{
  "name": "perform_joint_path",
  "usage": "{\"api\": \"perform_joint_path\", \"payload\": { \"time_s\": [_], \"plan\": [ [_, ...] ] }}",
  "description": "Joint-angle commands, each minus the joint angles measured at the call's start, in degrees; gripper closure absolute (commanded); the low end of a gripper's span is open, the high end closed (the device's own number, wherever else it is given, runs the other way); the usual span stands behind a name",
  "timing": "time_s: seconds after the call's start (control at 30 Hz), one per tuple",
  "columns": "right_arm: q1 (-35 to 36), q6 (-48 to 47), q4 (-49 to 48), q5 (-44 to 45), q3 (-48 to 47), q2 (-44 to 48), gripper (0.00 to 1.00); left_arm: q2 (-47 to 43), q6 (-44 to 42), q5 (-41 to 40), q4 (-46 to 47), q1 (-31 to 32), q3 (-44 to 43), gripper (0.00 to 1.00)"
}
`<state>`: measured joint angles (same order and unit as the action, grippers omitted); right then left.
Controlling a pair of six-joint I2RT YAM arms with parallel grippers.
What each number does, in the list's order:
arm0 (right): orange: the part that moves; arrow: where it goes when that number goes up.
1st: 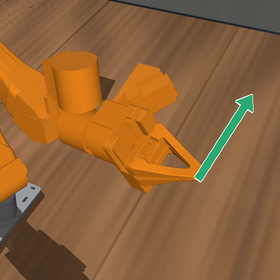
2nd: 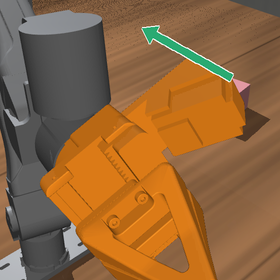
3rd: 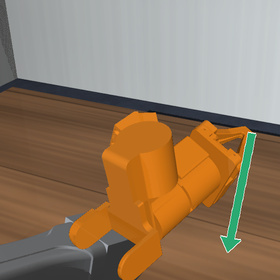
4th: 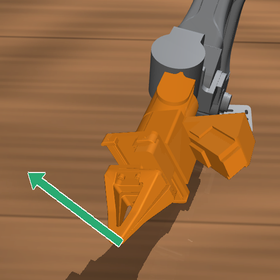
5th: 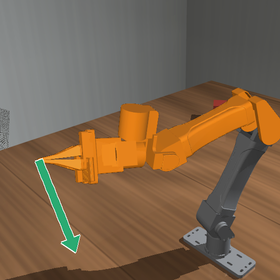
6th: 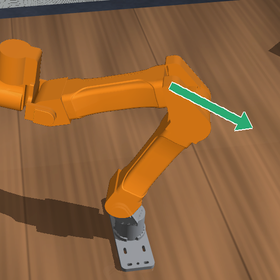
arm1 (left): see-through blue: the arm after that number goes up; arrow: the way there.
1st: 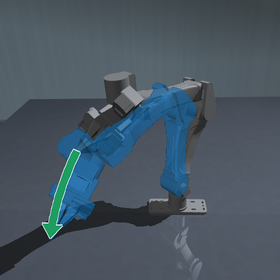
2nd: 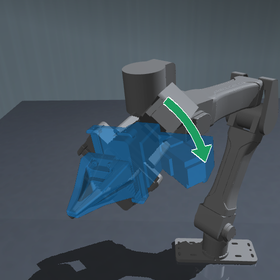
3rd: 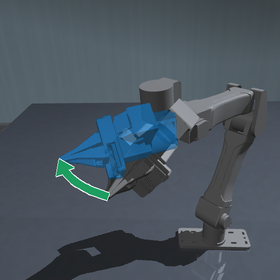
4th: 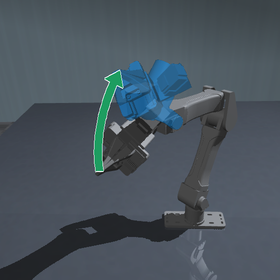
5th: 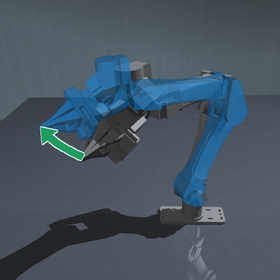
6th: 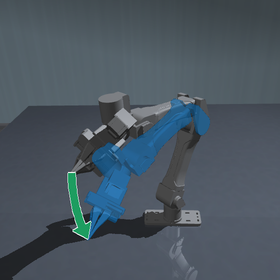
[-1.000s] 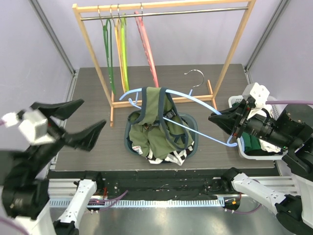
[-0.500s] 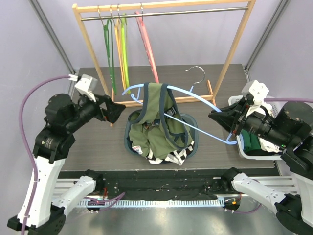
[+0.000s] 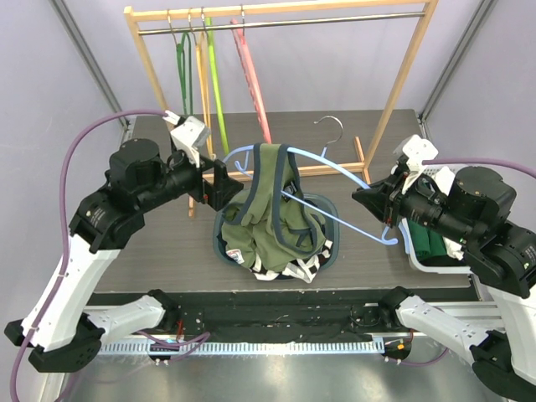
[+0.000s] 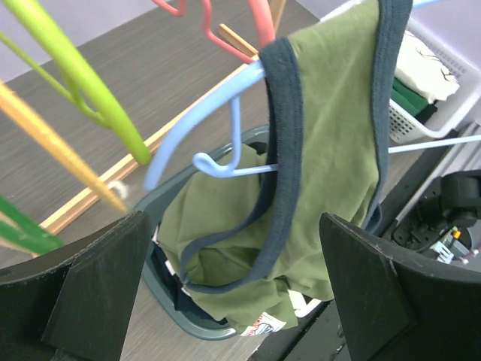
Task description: Remove the tank top from the hanger
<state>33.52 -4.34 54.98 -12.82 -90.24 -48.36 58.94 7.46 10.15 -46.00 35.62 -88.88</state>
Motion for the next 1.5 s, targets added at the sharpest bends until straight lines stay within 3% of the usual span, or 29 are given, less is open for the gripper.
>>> {"api": "perform_joint_path", "payload": {
  "time_s": [0.0, 0.43, 0.6, 0.97, 1.07, 1.1, 1.2, 1.4, 1.47],
  "plan": [
    [0.0, 0.2, -4.8, 1.0, -1.3, 0.3, 0.99, 1.7, 2.0, 2.4, 1.4, 1.9, -1.7, 0.0],
    [0.0, 1.3, -5.3, 1.0, 3.0, 2.3, 0.99, 8.3, 7.1, 8.3, 6.0, 4.0, -3.8, 0.01],
    [0.0, 1.4, -5.4, 1.0, 4.2, 3.0, 0.99, 9.4, 7.7, 8.4, 7.1, 4.4, -3.1, 0.17],
    [0.0, 1.8, -6.6, 0.8, 7.3, 4.2, 0.99, 12.6, 6.4, 8.3, 8.7, 6.8, -0.6, 0.29],
    [0.0, 1.7, -6.8, 1.0, 8.1, 4.5, 0.99, 13.5, 6.4, 8.5, 8.9, 7.3, -1.3, 0.42],
    [0.0, 1.7, -6.8, 1.1, 8.3, 4.6, 0.99, 13.6, 6.2, 8.6, 8.9, 7.4, -1.6, 0.52],
    [0.0, 1.4, -6.7, 1.4, 8.7, 4.9, 0.99, 13.1, 5.7, 8.1, 8.9, 7.5, -1.3, 0.68],
    [0.0, 0.8, -5.3, 2.3, 8.0, 4.8, 0.99, 11.9, 4.7, 7.7, 8.2, 7.4, -1.0, 0.95],
    [0.0, 0.7, -4.8, 2.7, 7.6, 4.8, 0.99, 11.6, 3.5, 7.3, 7.4, 7.3, -3.1, 1.0]
  ]
}}
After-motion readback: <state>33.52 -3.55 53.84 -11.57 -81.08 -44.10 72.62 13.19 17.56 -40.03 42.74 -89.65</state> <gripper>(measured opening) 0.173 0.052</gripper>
